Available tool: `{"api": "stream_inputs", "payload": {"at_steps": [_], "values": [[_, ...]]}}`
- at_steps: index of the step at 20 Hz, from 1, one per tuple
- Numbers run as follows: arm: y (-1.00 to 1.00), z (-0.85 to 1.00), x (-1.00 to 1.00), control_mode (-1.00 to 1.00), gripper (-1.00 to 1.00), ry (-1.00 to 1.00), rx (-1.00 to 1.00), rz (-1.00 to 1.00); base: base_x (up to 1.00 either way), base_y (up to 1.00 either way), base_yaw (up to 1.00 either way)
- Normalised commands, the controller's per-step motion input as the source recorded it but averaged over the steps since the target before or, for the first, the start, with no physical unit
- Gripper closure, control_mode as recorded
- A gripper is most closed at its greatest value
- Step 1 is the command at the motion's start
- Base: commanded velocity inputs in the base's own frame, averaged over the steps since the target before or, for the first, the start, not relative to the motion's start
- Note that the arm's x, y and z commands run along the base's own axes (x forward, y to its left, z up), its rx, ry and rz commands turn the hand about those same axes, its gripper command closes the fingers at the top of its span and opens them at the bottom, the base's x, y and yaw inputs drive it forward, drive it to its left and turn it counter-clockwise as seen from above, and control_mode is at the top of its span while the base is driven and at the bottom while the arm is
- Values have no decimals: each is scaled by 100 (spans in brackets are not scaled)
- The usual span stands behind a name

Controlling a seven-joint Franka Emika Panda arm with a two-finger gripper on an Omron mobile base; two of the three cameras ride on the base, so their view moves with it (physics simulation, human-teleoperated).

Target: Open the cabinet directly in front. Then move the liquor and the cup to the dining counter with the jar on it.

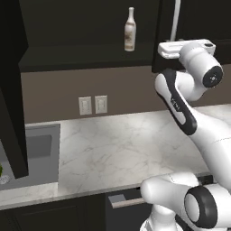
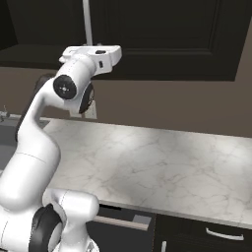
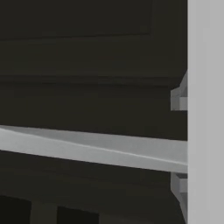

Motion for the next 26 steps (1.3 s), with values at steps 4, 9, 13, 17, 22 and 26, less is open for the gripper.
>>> {"api": "stream_inputs", "payload": {"at_steps": [4,9,13,17,22,26], "values": [[-65,49,-99,-100,100,-9,0,-8,0,0,0],[-73,55,-100,-100,100,-3,0,-9,0,0,0],[-50,33,-74,-100,100,0,0,-8,0,0,0],[-10,0,-20,-100,100,0,0,0,0,0,0],[-70,12,-85,-100,100,0,8,0,0,0,0],[-95,30,-100,-100,100,2,13,0,0,0,0]]}}
